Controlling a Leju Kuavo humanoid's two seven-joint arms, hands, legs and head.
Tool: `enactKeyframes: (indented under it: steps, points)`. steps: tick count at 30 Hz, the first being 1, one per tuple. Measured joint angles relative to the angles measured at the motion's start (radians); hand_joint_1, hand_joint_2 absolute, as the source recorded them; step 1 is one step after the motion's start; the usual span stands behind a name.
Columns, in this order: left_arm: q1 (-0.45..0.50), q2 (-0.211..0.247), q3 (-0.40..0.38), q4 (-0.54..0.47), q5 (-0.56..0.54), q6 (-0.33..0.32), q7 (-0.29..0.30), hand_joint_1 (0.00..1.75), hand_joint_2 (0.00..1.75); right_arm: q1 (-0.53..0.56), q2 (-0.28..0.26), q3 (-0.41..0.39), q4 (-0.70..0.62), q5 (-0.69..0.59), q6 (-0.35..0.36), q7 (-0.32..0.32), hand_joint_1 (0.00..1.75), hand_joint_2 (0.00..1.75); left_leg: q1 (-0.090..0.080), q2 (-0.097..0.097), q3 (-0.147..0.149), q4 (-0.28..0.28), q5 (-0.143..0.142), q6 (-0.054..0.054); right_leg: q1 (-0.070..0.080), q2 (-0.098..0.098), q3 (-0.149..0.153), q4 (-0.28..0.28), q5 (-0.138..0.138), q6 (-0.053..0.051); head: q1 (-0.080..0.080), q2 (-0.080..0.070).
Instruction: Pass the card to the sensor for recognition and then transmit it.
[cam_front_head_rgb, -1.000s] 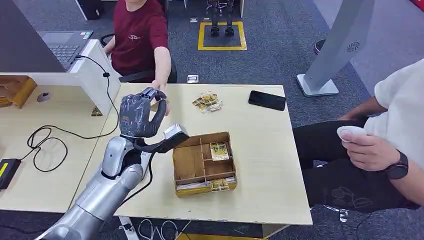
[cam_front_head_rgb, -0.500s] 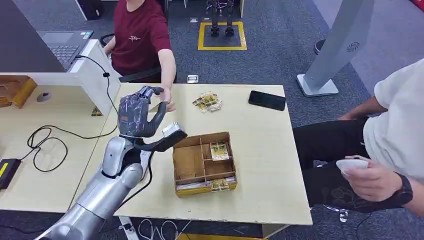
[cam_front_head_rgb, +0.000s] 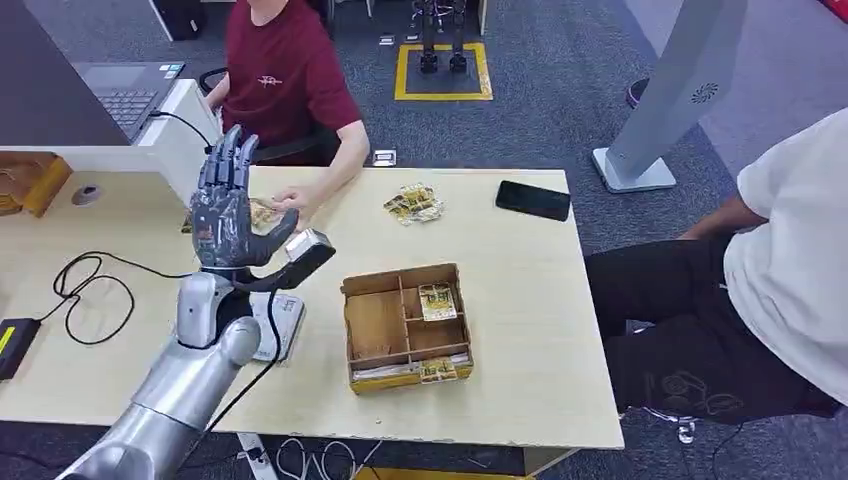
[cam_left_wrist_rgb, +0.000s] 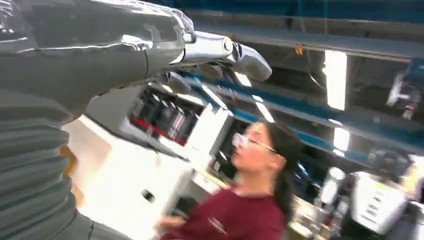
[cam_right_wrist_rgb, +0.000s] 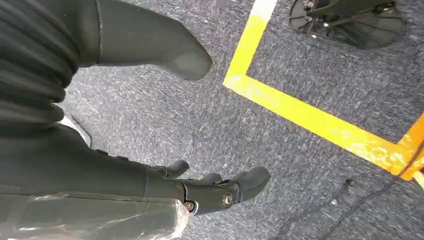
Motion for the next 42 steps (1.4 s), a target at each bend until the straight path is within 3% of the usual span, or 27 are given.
enactKeyframes:
  steps: [2, 4, 11, 16, 21, 26, 29, 33, 37, 42]
  points:
    - [-0.005, 0.023, 0.140, 0.025, 0.015, 0.000, -0.092, 0.00, 1.75, 0.003, 0.000, 0.000, 0.002, 0.000, 0.000, 0.003, 0.00, 1.75, 0.000, 0.001, 0.000, 0.000, 0.000, 0.000, 0.000, 0.001, -0.001, 0.001, 0.000, 0.000, 0.000, 0.000]
    - [-0.012, 0.060, 0.259, 0.056, 0.057, 0.000, -0.145, 0.00, 1.75, 0.005, 0.000, -0.002, 0.005, -0.001, 0.003, 0.003, 0.00, 1.75, 0.000, 0.002, 0.000, 0.000, 0.001, -0.001, 0.000, 0.002, -0.002, 0.002, 0.000, -0.001, 0.000, 0.000]
    - [-0.006, 0.265, 0.584, 0.208, 0.040, 0.000, -0.117, 0.00, 1.75, 0.005, 0.000, -0.015, 0.017, -0.005, 0.014, 0.013, 0.00, 1.75, 0.001, 0.006, -0.002, -0.001, 0.000, -0.002, 0.002, 0.006, -0.005, 0.004, -0.001, -0.004, 0.000, 0.000]
    - [0.089, 0.398, 0.794, 0.333, 0.040, 0.000, -0.080, 0.00, 1.75, 0.005, 0.000, -0.029, 0.023, -0.012, 0.019, 0.018, 0.00, 1.75, 0.002, 0.009, -0.001, -0.002, -0.001, -0.005, 0.002, 0.008, -0.006, 0.004, -0.002, -0.006, 0.000, 0.000]
    - [0.261, 0.444, 1.004, 0.419, 0.019, 0.000, -0.049, 0.00, 1.75, 0.005, 0.000, -0.041, 0.026, -0.014, 0.021, 0.021, 0.00, 1.75, 0.001, 0.008, -0.003, -0.002, -0.003, -0.005, 0.002, 0.008, -0.006, 0.002, -0.004, -0.005, 0.000, 0.000]
    - [0.406, 0.390, 1.206, 0.465, -0.040, 0.000, -0.057, 0.00, 1.75, 0.005, 0.004, -0.051, 0.027, -0.031, 0.020, 0.039, 0.00, 1.75, 0.001, 0.008, -0.003, -0.002, -0.004, -0.004, 0.001, 0.007, -0.006, 0.001, -0.004, -0.004, 0.000, 0.000]
    - [0.458, 0.312, 1.324, 0.474, -0.089, 0.000, -0.086, 0.00, 1.75, 0.005, 0.007, -0.053, 0.028, -0.030, 0.020, 0.053, 0.00, 1.75, -0.001, 0.006, -0.002, -0.002, -0.004, -0.003, -0.001, 0.005, -0.005, 0.000, -0.005, -0.004, -0.001, 0.000]
    - [0.485, 0.189, 1.455, 0.492, -0.192, 0.000, -0.061, 0.00, 1.75, 0.005, 0.012, -0.063, 0.028, -0.032, 0.020, 0.063, 0.00, 1.75, -0.001, 0.003, -0.002, -0.002, -0.004, -0.003, -0.002, 0.002, -0.003, 0.000, -0.004, -0.003, -0.001, 0.000]
    - [0.483, 0.076, 1.549, 0.570, -0.251, -0.004, -0.042, 0.00, 1.75, 0.002, 0.015, -0.080, 0.028, -0.035, 0.028, 0.072, 0.00, 1.75, -0.003, 0.000, -0.002, -0.002, -0.004, -0.002, -0.004, -0.001, -0.002, -0.001, -0.004, -0.003, 0.001, 0.000]
    - [0.485, -0.022, 1.553, 0.689, -0.236, -0.014, -0.015, 0.00, 1.75, 0.004, 0.016, -0.060, 0.026, -0.108, 0.050, 0.073, 0.00, 1.75, -0.002, -0.001, -0.002, -0.001, -0.004, -0.001, -0.003, -0.001, -0.002, -0.001, -0.003, -0.001, 0.003, 0.000]
